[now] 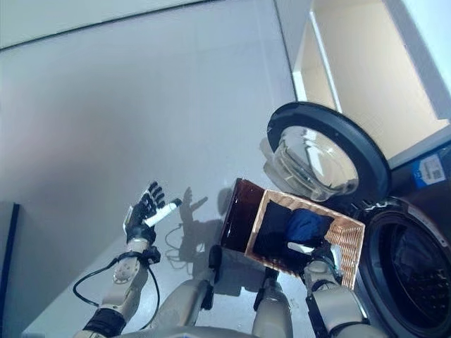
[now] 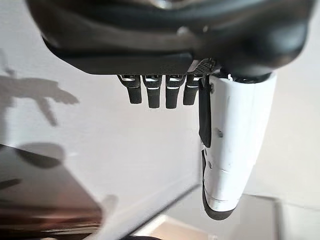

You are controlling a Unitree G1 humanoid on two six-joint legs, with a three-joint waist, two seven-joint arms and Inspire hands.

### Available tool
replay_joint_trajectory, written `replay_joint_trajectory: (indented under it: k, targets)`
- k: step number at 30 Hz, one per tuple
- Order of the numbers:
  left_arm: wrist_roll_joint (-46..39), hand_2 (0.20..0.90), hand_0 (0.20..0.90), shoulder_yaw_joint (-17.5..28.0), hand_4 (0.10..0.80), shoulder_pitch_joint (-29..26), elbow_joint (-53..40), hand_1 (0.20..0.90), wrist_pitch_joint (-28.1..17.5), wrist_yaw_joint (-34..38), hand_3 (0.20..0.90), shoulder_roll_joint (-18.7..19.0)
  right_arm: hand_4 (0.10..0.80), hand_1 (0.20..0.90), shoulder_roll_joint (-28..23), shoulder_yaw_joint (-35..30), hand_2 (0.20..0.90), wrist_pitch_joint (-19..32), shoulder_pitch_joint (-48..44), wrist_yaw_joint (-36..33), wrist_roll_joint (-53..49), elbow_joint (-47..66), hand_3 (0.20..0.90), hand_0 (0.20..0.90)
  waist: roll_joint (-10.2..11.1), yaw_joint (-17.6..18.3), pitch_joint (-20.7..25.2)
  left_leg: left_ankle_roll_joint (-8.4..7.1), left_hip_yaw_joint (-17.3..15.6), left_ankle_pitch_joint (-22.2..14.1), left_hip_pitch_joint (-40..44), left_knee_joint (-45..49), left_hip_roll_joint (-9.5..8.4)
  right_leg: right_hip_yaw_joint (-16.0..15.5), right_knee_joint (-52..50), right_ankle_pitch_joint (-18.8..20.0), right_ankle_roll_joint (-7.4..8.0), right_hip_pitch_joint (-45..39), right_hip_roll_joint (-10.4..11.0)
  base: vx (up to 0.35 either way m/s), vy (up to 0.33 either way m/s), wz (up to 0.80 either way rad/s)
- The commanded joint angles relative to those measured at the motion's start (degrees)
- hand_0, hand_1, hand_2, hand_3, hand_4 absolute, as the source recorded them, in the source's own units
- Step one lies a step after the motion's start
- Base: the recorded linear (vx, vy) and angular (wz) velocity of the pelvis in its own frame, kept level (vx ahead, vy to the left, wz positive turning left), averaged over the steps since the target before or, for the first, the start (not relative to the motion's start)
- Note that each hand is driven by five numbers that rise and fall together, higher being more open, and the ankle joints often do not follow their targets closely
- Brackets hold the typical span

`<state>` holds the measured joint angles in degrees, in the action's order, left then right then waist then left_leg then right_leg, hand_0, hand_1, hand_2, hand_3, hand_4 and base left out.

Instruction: Pick up the clothes and place them into the washing machine

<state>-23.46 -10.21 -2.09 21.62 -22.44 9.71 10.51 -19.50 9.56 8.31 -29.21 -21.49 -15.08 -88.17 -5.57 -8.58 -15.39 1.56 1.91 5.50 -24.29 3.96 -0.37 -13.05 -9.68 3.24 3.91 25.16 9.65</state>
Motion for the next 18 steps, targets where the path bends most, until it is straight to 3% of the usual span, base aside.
replay_joint_trajectory:
  k: [1,4,6,7,8,9,10,18]
  targets:
    - [-0.1,0.900,0.900,1.4,0.800,-2.5,-13.5,0.900,-6.2,0.6,0.900,2.8,0.800,0.900,-2.9,2.5,0.900,-0.3,-4.6,-3.6,-0.8,0.1,0.900,0.900,1.0,-1.9,-2.7,-2.92,1.1,-1.0,-8.2,3.9,-1.54,2.4,-0.7,-0.1,1.29,1.9,2.7,-0.061,0.009,0.23]
    - [-0.9,0.900,0.900,1.6,0.800,-3.6,-17.3,0.900,-7.0,1.4,0.900,2.2,0.800,0.900,-4.6,3.1,0.900,-0.6,-8.9,-4.5,-1.9,-0.6,0.900,0.900,0.1,-3.3,-4.1,-3.32,1.5,-0.2,-11.1,3.8,-1.77,1.8,-1.2,-0.2,1.33,4.6,3.4,-0.044,0.036,0.27]
    - [-0.8,0.900,0.900,2.0,0.800,-4.8,-19.0,0.900,-7.5,2.4,0.900,2.3,0.769,0.856,-6.5,3.6,0.856,-0.7,-11.4,-4.9,-2.1,-0.8,0.856,0.856,-0.4,-3.8,-4.9,-3.44,1.4,0.2,-12.9,3.9,-2.04,1.7,-2.1,-0.3,1.40,6.5,3.9,-0.026,0.054,0.18]
    - [-0.3,0.900,0.900,2.0,0.800,-5.3,-19.6,0.900,-7.7,2.9,0.900,2.3,0.700,0.760,-6.9,3.9,0.760,-0.7,-12.5,-5.0,-2.2,-0.8,0.760,0.760,-0.6,-3.9,-5.1,-3.45,1.5,0.3,-13.8,4.1,-2.22,1.8,-2.6,-0.3,1.38,7.5,4.1,-0.013,0.041,0.19]
    - [-0.3,0.900,0.900,2.0,0.800,-5.3,-19.6,0.900,-7.7,2.9,0.900,2.3,0.600,0.620,-6.9,3.9,0.620,-0.7,-12.5,-5.0,-2.2,-0.8,0.620,0.620,-0.6,-3.9,-5.1,-3.44,1.5,0.3,-13.9,4.1,-2.22,1.8,-2.6,-0.3,1.38,7.6,4.1,-0.004,0.065,0.16]
    - [0.3,0.900,0.900,2.8,0.800,-6.2,-20.9,0.900,-8.1,4.4,0.900,2.3,0.386,0.321,-7.5,4.5,0.321,-0.8,-14.2,-5.3,-2.0,-0.8,0.321,0.321,-0.9,-4.4,-5.4,-3.36,1.7,0.3,-15.0,4.1,-2.61,2.1,-3.1,-0.4,1.38,8.6,4.4,0.008,0.060,0.13]
    - [0.4,0.900,0.900,2.8,0.800,-6.4,-21.0,0.900,-8.2,4.9,0.900,2.0,0.300,0.200,-7.4,4.8,0.200,-0.7,-14.9,-5.2,-2.0,-0.7,0.200,0.200,-0.9,-4.5,-5.5,-3.28,1.6,0.3,-15.4,4.2,-2.74,2.2,-3.3,-0.4,1.37,9.1,4.5,0.043,0.092,0.10]
    - [-0.2,0.900,0.900,2.9,0.800,-5.0,-20.2,0.900,-8.6,5.4,0.900,2.0,0.300,0.200,-7.2,5.3,0.200,-0.3,-15.5,-5.5,-1.3,-0.2,0.200,0.200,-0.5,-4.6,-4.4,-2.46,1.5,-1.4,-14.6,5.4,-3.67,2.6,-4.6,-1.4,1.39,8.5,5.1,0.048,0.039,-0.01]
